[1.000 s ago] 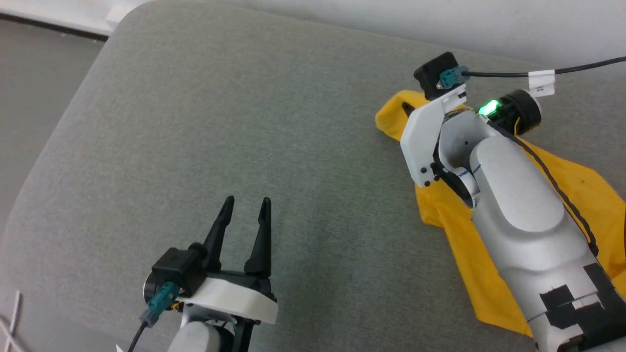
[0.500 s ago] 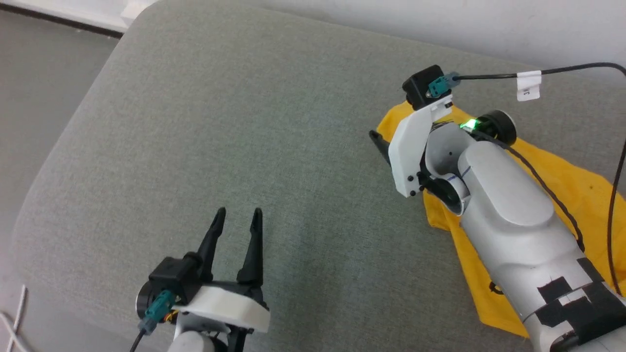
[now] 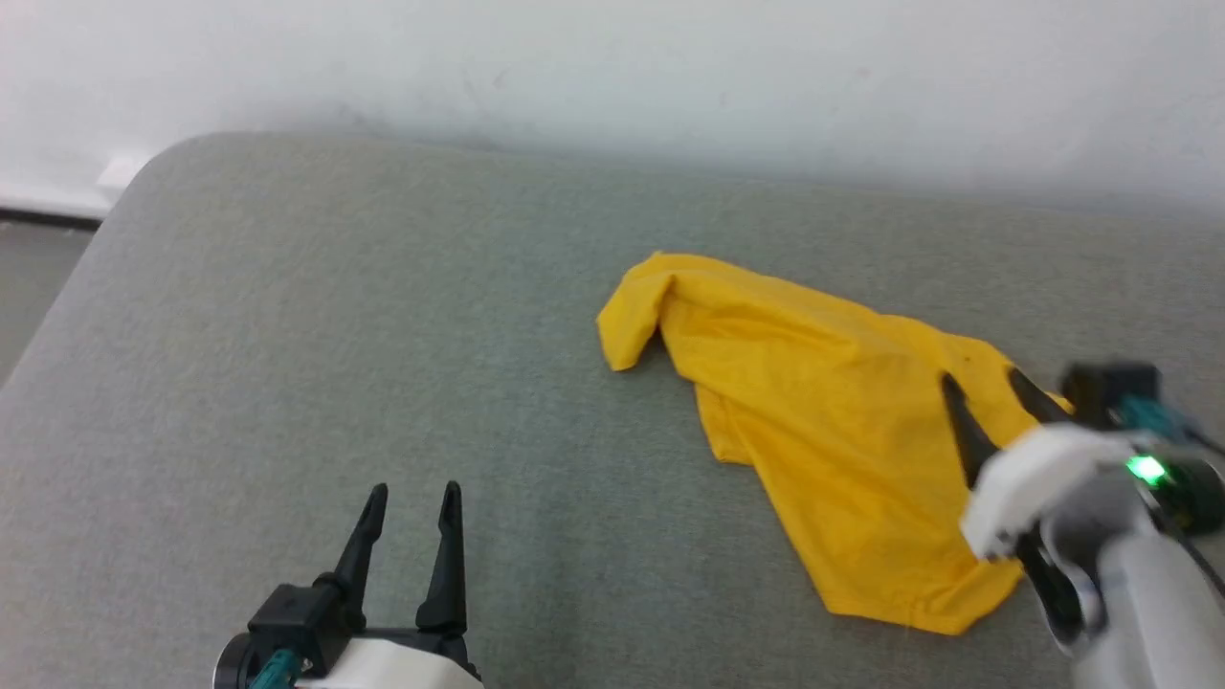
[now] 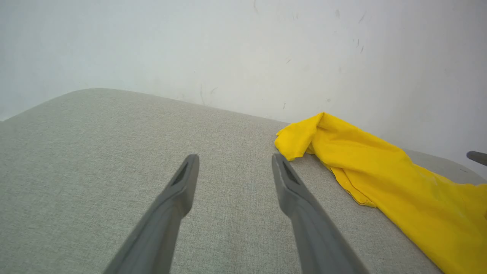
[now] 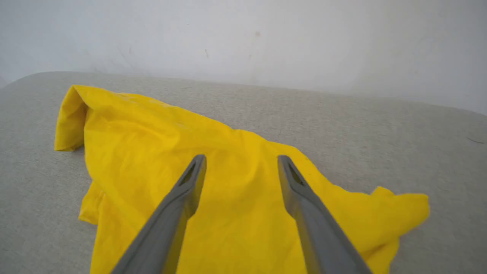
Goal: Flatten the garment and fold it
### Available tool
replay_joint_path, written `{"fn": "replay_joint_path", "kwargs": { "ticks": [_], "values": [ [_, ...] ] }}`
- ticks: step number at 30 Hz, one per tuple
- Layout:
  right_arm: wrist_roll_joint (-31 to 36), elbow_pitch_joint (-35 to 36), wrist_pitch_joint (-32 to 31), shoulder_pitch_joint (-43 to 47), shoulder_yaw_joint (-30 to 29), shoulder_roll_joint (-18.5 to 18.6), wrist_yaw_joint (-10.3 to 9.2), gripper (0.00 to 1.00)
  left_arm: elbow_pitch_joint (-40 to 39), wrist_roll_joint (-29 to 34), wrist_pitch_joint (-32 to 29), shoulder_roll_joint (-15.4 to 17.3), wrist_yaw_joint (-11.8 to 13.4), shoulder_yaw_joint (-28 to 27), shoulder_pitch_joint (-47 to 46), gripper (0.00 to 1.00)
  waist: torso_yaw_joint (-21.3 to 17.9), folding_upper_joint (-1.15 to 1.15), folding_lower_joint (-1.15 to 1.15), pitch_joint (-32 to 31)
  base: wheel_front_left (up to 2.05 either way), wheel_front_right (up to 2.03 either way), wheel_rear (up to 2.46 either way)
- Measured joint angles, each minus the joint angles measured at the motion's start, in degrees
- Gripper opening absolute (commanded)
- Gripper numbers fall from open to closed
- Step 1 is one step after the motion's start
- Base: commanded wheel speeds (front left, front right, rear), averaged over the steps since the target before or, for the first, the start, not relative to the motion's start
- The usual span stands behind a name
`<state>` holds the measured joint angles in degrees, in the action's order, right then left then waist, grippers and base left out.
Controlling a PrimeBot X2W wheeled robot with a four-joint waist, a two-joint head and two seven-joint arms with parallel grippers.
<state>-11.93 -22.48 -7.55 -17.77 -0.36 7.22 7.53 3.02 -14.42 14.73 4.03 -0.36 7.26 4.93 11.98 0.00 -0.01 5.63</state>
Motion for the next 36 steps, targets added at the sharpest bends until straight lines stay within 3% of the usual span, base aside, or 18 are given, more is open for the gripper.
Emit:
{"fn": "replay_joint_path", "kwargs": {
  "ticks": [5,8,13,21,28,36],
  "values": [
    [7.65,18.67,3.32,16.1,-10.33,-3.52,0.0,1.0,-2.46,0.6,0.01,0.14,0.21,-0.58,1.43,1.0,-3.69,0.0,0.0,-1.73,0.0,0.0,0.0],
    [8.28,25.69,6.43,23.65,-12.48,-4.04,0.0,1.0,-3.8,0.88,0.0,0.12,0.11,-0.66,2.43,1.0,-5.64,0.0,0.0,-2.22,0.0,0.0,0.0],
    [2.25,26.8,10.63,31.09,-11.9,-4.12,0.0,1.0,-4.93,0.92,0.0,0.04,-0.08,-1.36,4.35,1.0,-8.28,0.0,0.01,-2.32,0.0,0.0,0.0],
    [1.33,25.16,13.71,31.42,-11.03,-4.17,0.0,1.0,-4.81,2.6,-1.49,0.32,-0.7,0.29,3.03,1.0,-9.74,0.0,0.01,-2.18,0.0,0.0,0.0],
    [1.79,25.3,13.73,29.09,-12.41,-4.19,0.0,1.0,-0.51,4.66,-14.94,1.0,-3.65,6.66,-9.17,1.0,-9.12,0.0,0.01,-0.64,0.0,0.0,0.0],
    [2.37,26.27,13.57,26.19,-12.3,-4.2,0.0,1.0,9.07,4.95,-30.81,0.21,-5.31,13.19,-24.51,1.0,-9.23,0.0,0.02,3.82,0.0,0.0,0.0]
  ]
}}
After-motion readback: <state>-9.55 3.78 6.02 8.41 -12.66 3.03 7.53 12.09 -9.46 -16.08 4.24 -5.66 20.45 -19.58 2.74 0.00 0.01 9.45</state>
